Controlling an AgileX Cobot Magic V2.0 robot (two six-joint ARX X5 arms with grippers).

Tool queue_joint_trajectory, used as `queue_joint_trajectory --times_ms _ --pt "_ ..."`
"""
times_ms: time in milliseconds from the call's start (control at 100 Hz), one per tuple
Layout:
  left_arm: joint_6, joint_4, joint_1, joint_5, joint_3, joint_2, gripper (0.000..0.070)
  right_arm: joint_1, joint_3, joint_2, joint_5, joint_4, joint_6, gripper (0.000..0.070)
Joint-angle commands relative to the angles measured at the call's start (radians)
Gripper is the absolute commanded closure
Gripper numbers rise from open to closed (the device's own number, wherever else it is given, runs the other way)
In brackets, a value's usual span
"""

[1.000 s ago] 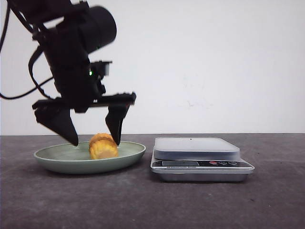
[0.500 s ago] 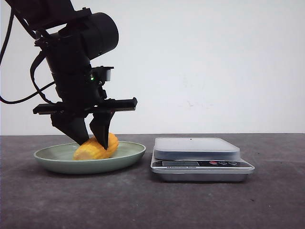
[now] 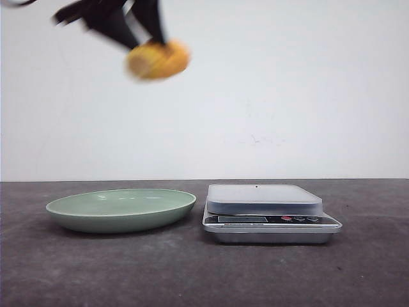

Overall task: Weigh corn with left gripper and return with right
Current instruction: 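Lift the corn with the left gripper and carry it onto the scale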

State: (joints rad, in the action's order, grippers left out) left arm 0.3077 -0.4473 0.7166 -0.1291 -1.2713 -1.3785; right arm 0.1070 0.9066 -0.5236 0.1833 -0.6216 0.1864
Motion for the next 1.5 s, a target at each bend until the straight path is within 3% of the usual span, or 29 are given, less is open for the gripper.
queue_joint_trajectory --times_ms 0,320,740,1090,1160,1280,1340,1490 --pt "0.023 -0.001 0.029 0.008 -0.084 -0.054 0.0694 0.004 0.019 -0.003 0.000 0.007 -0.003 0.0072" --pt "0.079 0.017 0.123 0.007 -0.323 -0.342 0.0695 0.004 0.019 -0.003 0.000 0.023 -0.003 0.0072" --pt "0.187 0.014 0.135 -0.003 -0.328 -0.586 0.0695 0.004 0.019 -0.003 0.001 -0.011 -0.003 0.0072" --pt "0.201 -0.008 0.140 -0.026 -0.328 -0.670 0.0693 0.004 0.019 -0.003 0.000 -0.040 -0.003 0.0072" --pt "0.199 -0.002 0.146 -0.031 -0.328 -0.670 0.0639 0.004 0.019 -0.003 0.000 -0.045 -0.003 0.0072" --pt "0.198 -0.004 0.148 -0.031 -0.328 -0.670 0.0386 0.004 0.019 -0.003 0.000 -0.048 -0.003 0.0072" --pt "0.198 -0.011 0.148 -0.031 -0.328 -0.670 0.0298 0.004 0.019 -0.003 0.000 -0.049 -0.004 0.0072" --pt "0.180 -0.010 0.158 -0.031 -0.333 -0.667 0.0269 0.004 0.019 -0.003 0.000 -0.055 -0.010 0.0072"
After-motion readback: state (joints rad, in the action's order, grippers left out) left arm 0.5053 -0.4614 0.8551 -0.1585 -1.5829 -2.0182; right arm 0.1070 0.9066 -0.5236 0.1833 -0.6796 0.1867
